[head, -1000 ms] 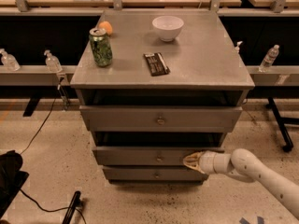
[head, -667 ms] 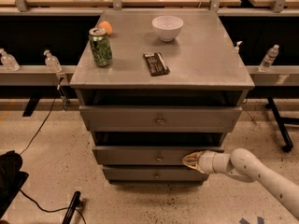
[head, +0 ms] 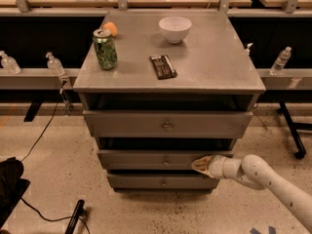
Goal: Close middle drawer
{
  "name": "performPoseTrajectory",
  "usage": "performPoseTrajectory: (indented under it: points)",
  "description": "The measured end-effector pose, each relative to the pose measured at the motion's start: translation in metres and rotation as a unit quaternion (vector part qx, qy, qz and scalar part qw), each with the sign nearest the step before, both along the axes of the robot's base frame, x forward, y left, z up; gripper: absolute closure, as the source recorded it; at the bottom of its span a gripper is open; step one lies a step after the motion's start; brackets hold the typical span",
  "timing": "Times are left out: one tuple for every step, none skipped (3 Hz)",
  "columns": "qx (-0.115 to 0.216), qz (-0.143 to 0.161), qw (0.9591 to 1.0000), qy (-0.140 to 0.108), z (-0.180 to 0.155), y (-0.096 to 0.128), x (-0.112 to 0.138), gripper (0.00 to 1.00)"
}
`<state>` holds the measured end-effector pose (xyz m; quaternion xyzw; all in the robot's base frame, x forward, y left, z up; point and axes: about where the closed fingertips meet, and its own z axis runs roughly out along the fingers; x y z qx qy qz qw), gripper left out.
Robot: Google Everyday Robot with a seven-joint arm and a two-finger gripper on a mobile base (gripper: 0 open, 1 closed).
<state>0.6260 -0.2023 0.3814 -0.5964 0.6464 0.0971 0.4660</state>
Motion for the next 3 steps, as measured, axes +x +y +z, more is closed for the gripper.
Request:
performPoseTrajectory:
  points:
    - [0.002, -0.001, 1.0, -0.002, 0.0002, -0.0006, 0.0002, 1.0]
    - [0.01, -0.005, 0.9999, -0.012, 0.0009, -0.0045, 0.0055, 1.0]
    - [0.01, -0.005, 0.9999, -0.012, 0.0009, -0.0045, 0.0055, 1.0]
